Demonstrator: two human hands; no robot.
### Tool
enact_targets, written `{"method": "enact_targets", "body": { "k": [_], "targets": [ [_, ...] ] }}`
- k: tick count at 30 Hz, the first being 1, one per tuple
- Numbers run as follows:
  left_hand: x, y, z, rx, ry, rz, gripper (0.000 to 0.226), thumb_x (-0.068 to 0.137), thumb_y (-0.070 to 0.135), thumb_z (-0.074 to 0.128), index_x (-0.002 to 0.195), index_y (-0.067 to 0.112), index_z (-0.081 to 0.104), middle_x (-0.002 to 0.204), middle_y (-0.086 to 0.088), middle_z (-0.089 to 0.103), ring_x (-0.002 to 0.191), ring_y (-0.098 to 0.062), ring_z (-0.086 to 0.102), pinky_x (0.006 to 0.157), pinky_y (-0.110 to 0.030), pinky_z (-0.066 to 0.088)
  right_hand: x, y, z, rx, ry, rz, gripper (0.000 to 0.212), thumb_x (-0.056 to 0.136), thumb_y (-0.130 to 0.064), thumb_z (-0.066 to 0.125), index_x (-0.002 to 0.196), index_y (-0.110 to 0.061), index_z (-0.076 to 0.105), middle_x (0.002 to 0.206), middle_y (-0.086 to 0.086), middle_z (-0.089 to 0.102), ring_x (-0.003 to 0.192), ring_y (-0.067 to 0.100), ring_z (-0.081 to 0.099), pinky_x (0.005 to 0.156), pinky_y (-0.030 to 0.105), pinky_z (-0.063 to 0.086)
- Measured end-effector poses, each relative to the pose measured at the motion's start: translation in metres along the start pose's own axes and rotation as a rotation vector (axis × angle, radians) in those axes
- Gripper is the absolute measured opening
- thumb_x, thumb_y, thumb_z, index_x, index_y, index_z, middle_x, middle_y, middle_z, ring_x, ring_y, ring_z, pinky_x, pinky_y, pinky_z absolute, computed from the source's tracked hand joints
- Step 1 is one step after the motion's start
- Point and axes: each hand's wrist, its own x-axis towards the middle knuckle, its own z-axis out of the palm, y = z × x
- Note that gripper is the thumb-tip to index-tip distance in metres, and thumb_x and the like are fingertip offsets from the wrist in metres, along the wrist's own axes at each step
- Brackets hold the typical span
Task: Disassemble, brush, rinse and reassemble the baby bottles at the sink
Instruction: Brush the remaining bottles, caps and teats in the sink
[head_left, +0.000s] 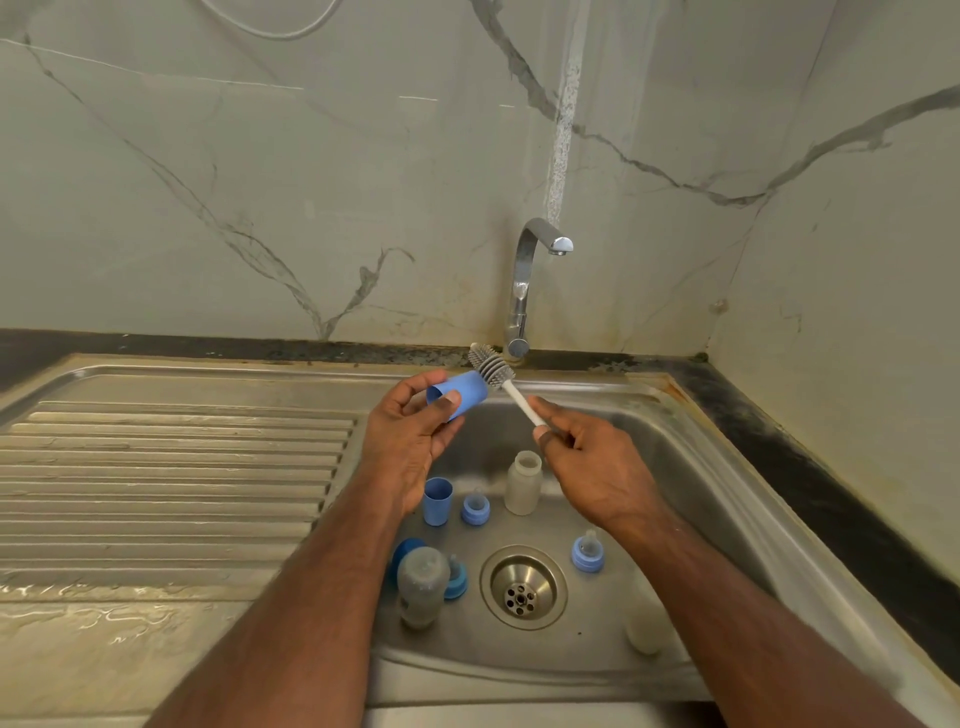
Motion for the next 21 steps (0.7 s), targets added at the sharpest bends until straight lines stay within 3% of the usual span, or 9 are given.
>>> {"method": "enact_targets", "body": {
  "k": [6, 11, 15, 21],
  "targets": [
    [0.006, -0.006, -0.004, 0.087, 0.033, -0.015, 0.038, 0.082, -0.003, 0.078, 0.115, 0.012, 0.069, 0.116, -0.011, 0.074, 0.113, -0.029, 0.07, 0.1, -0.046, 0.056, -0.008, -0.007, 0.009, -0.028, -0.064, -0.101, 0.039, 0.103, -0.033, 0.051, 0.14, -0.046, 0.05, 0.082, -0.012, 0.064, 0.062, 0.006, 0.053, 0.063, 0.024, 0.051],
    [0.005, -0.005, -0.004, 0.127, 0.059, -0.004, 0.035, 0.083, -0.005, 0.077, 0.107, 0.02, 0.072, 0.115, -0.011, 0.074, 0.112, -0.028, 0.07, 0.099, -0.046, 0.056, 0.002, 0.0, -0.001, -0.118, -0.019, -0.002, 0.04, 0.105, -0.032, 0.046, 0.144, -0.042, 0.049, 0.073, -0.012, 0.055, 0.061, 0.006, 0.052, 0.058, 0.021, 0.044],
    [0.005, -0.005, -0.003, 0.12, 0.03, -0.001, 0.04, 0.08, -0.008, 0.078, 0.111, 0.018, 0.073, 0.112, -0.01, 0.076, 0.11, -0.027, 0.071, 0.099, -0.045, 0.055, -0.006, -0.006, 0.002, -0.045, -0.056, -0.064, 0.038, 0.103, -0.033, 0.051, 0.139, -0.044, 0.053, 0.078, -0.011, 0.064, 0.062, 0.006, 0.053, 0.06, 0.022, 0.049],
    [0.003, -0.005, -0.003, 0.166, 0.034, 0.004, 0.041, 0.08, -0.007, 0.078, 0.108, 0.023, 0.074, 0.113, -0.008, 0.076, 0.111, -0.026, 0.071, 0.1, -0.047, 0.056, -0.001, -0.004, 0.0, -0.065, -0.037, -0.011, 0.038, 0.104, -0.035, 0.048, 0.141, -0.044, 0.05, 0.073, -0.011, 0.057, 0.061, 0.005, 0.052, 0.056, 0.018, 0.042]
  ]
}}
